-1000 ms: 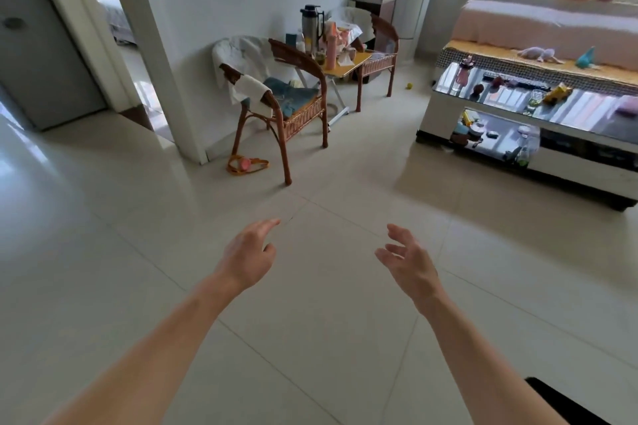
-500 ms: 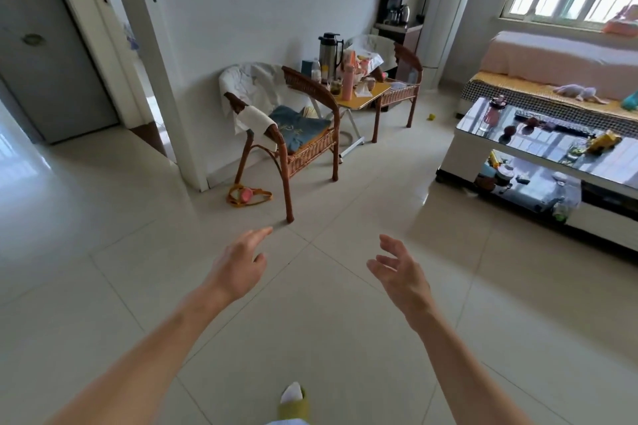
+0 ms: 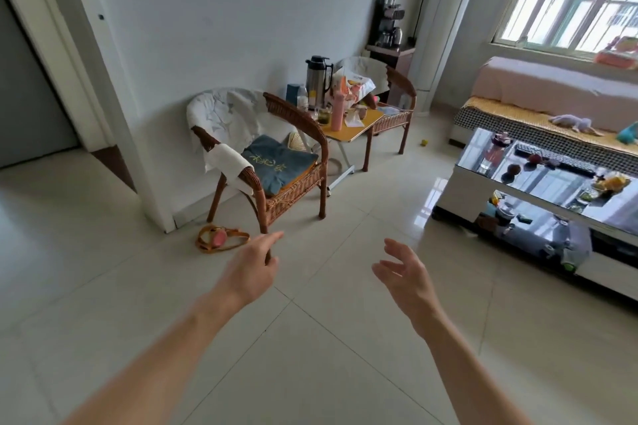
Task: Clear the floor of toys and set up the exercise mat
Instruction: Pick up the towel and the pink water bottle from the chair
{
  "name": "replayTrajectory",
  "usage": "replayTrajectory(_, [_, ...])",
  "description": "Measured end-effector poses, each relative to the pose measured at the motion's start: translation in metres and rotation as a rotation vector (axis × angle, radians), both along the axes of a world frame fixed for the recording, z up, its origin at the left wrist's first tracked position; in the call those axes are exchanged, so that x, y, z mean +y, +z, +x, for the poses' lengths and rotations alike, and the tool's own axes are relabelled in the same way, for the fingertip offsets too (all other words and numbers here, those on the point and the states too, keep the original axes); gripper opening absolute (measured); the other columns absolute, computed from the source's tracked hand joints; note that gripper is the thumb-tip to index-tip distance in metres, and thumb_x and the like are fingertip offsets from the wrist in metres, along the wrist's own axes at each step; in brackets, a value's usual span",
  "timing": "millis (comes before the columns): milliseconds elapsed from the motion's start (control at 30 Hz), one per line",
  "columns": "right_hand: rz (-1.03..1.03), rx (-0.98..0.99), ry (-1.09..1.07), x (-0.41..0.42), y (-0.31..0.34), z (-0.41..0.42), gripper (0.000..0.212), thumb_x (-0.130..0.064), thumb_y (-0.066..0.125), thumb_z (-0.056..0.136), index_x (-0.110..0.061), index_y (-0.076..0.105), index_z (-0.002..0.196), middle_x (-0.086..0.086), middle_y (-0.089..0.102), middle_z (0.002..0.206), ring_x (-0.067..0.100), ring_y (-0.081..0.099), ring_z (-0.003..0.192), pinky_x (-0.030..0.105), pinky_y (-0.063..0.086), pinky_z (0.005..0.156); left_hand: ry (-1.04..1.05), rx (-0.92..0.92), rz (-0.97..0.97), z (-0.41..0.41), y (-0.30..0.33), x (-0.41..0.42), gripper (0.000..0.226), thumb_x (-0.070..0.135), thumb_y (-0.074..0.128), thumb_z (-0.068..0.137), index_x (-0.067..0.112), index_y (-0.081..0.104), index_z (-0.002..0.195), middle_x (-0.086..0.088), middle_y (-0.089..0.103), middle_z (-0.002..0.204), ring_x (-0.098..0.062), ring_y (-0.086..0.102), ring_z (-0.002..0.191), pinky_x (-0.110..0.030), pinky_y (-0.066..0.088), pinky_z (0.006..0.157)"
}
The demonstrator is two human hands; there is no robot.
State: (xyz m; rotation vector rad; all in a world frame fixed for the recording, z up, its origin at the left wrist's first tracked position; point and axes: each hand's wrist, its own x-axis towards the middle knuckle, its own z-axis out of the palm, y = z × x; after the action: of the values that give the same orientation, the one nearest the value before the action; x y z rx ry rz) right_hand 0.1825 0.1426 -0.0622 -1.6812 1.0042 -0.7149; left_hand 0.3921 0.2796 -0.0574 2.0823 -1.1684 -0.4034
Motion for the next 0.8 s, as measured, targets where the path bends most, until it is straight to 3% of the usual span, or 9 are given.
replayTrajectory(233, [0.026, 0.006, 0.038, -0.115, -0.019, 0.051, 0.049, -0.006, 0.062, 0.086, -0.016, 0.046, 0.132, -0.002, 0.049, 0.126, 0.018, 0.056, 0.106, 0.022, 0.045, 0.075, 0.023, -0.013, 0.013, 0.047, -0.011, -0.106, 0.049, 0.006, 0.048, 0.091, 0.012, 0.04, 0.139, -0.009, 0.043, 0.143, -0.021, 0.039, 0.133, -0.033, 0.034, 0.109])
replayTrajectory(400, [-0.003, 0.035, 0.132, -0.223, -0.02, 0.103, 0.05, -0.009, 0.064, 0.086, -0.019, 0.046, 0.131, -0.002, 0.05, 0.125, 0.016, 0.058, 0.103, 0.012, 0.044, 0.062, 0.119, 0.004, -0.003, 0.081, -0.014, -0.189, 0.048, 0.007, 0.049, 0.091, 0.013, 0.041, 0.138, -0.006, 0.045, 0.141, -0.018, 0.039, 0.132, -0.028, 0.032, 0.108])
replayTrajectory(633, [-0.001, 0.059, 0.324, -0.326, -0.014, 0.181, 0.042, -0.009, 0.062, 0.086, -0.023, 0.048, 0.123, -0.009, 0.05, 0.116, 0.006, 0.059, 0.094, 0.01, 0.045, 0.06, 0.28, 0.04, -0.021, 0.122, -0.019, -0.266, 0.046, 0.005, 0.049, 0.09, 0.011, 0.046, 0.135, -0.007, 0.052, 0.134, -0.017, 0.048, 0.124, -0.025, 0.039, 0.101])
replayTrajectory(700, [0.013, 0.057, 0.379, -0.346, -0.017, 0.214, 0.038, -0.008, 0.061, 0.086, -0.027, 0.05, 0.117, -0.01, 0.051, 0.112, 0.004, 0.059, 0.091, 0.008, 0.046, 0.056, 0.333, 0.053, -0.015, 0.14, -0.024, -0.28, 0.047, 0.005, 0.049, 0.089, 0.011, 0.046, 0.135, -0.007, 0.053, 0.133, -0.02, 0.049, 0.123, -0.029, 0.04, 0.102])
replayTrajectory(800, [-0.002, 0.106, 0.457, -0.357, -0.022, 0.25, 0.042, -0.008, 0.061, 0.087, -0.019, 0.047, 0.126, -0.002, 0.049, 0.123, 0.014, 0.058, 0.101, 0.013, 0.047, 0.065, 0.42, 0.08, 0.0, 0.163, -0.03, -0.291, 0.047, 0.004, 0.051, 0.088, 0.011, 0.046, 0.134, -0.011, 0.059, 0.121, -0.031, 0.055, 0.111, -0.033, 0.044, 0.093])
